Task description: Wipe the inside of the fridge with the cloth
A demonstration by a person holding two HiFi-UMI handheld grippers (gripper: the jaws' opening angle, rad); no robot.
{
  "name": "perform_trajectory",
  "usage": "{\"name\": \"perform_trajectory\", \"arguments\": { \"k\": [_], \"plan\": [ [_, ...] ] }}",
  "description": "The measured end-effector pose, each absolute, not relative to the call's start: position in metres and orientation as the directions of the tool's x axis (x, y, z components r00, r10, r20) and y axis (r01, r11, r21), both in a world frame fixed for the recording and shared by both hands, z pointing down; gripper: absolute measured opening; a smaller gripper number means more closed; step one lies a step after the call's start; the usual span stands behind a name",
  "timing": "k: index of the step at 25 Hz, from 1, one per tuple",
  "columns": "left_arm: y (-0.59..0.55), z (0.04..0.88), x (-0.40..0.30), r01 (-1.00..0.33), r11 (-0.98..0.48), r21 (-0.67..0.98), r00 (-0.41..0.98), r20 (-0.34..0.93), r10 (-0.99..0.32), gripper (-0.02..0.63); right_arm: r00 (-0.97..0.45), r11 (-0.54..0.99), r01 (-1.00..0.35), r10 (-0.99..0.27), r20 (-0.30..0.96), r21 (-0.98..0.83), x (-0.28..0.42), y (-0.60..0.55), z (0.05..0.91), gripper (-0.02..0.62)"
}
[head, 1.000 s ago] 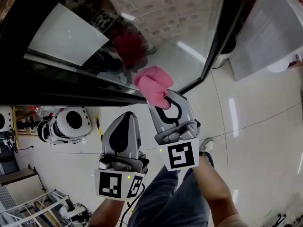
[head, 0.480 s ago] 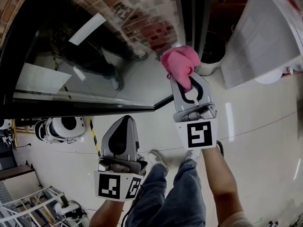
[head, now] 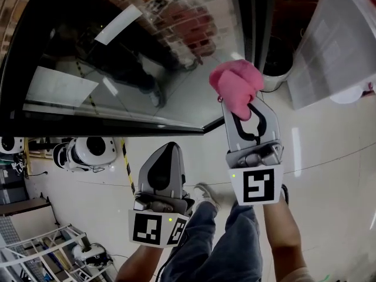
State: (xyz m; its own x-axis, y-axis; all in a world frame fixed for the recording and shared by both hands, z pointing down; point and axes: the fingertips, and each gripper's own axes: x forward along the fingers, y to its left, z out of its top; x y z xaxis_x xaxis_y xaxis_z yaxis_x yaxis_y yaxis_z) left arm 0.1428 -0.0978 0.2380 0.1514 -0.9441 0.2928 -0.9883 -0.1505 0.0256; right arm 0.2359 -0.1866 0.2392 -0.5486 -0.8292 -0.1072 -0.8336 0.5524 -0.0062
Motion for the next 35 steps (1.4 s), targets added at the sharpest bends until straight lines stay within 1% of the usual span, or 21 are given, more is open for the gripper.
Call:
{"name": "perform_trajectory", "arguments": {
  "k": [4,10,16,20,26,35],
  "plan": [
    [-0.085,0.239,0.117,-0.988,-0.151,0.016,0.149,0.291,-0.945,0.012,-0.594,0.603,-0.798,-0.792,-0.139,-0.028,0.196,-0.135,0.228,0.061],
    [-0.067,0.243,0.077,-0.987,-0.163,0.01,0.159,0.294,-0.943,0.012,-0.649,0.653,-0.755,-0.757,-0.074,-0.06,0.127,-0.092,0.258,0.061],
    [-0.05,0.253,0.037,-0.98,-0.2,0.006,0.193,0.304,-0.933,0.012,-0.663,0.664,-0.747,-0.748,-0.024,-0.043,0.067,-0.068,0.289,0.061],
    [-0.044,0.26,0.021,-0.974,-0.228,-0.001,0.216,0.309,-0.926,0.014,-0.649,0.649,-0.759,-0.76,-0.013,-0.046,0.044,-0.063,0.307,0.061],
    [-0.045,0.284,0.019,-0.967,-0.255,-0.003,0.239,0.335,-0.911,0.012,-0.652,0.651,-0.758,-0.758,0.013,-0.031,0.035,-0.068,0.335,0.061],
    [-0.074,0.288,0.06,-0.971,-0.236,0.034,0.234,0.325,-0.916,0.012,-0.602,0.602,-0.798,-0.798,0.037,-0.007,0.096,-0.115,0.352,0.061]
  ]
}}
